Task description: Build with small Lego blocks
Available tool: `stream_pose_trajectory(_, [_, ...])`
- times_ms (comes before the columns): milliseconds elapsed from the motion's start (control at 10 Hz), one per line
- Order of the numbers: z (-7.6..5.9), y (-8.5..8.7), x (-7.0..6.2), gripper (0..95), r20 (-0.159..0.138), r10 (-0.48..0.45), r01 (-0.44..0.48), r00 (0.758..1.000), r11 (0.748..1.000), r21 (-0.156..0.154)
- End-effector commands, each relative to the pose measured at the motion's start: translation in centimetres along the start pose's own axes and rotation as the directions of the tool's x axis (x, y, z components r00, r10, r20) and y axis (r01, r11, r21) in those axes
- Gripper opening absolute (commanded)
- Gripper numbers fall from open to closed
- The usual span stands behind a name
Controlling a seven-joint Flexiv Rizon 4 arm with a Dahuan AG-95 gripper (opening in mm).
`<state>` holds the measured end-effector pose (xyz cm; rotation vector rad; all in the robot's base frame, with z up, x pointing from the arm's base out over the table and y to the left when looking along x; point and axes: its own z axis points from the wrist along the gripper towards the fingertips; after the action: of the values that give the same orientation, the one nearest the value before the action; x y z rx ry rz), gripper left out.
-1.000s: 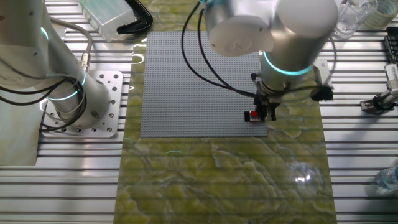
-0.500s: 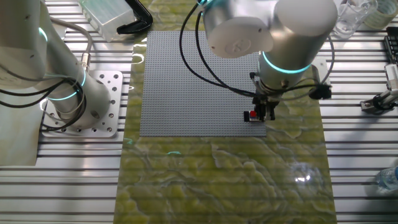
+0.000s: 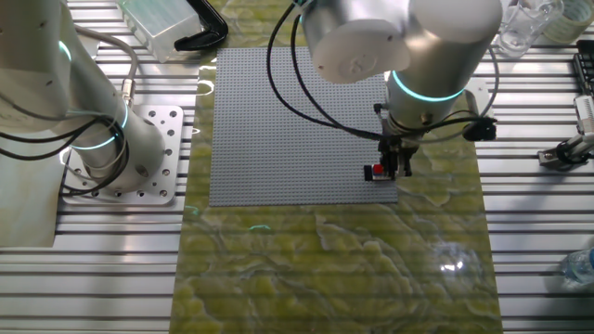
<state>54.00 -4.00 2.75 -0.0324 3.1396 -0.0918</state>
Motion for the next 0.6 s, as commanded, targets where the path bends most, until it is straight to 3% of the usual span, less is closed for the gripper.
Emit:
stream_pose_trajectory(100, [3.91, 0.01, -0.06, 0.0, 0.005, -0.001, 0.001, 1.0, 1.0, -0.004])
stream_pose_trajectory(400, [4.09, -0.02, 0.14, 0.0, 0.02, 0.001, 0.0, 1.0, 1.0, -0.017])
stream_pose_trajectory(600, [4.1, 0.01, 0.12, 0.0, 0.003, 0.005, -0.005, 1.0, 1.0, -0.028])
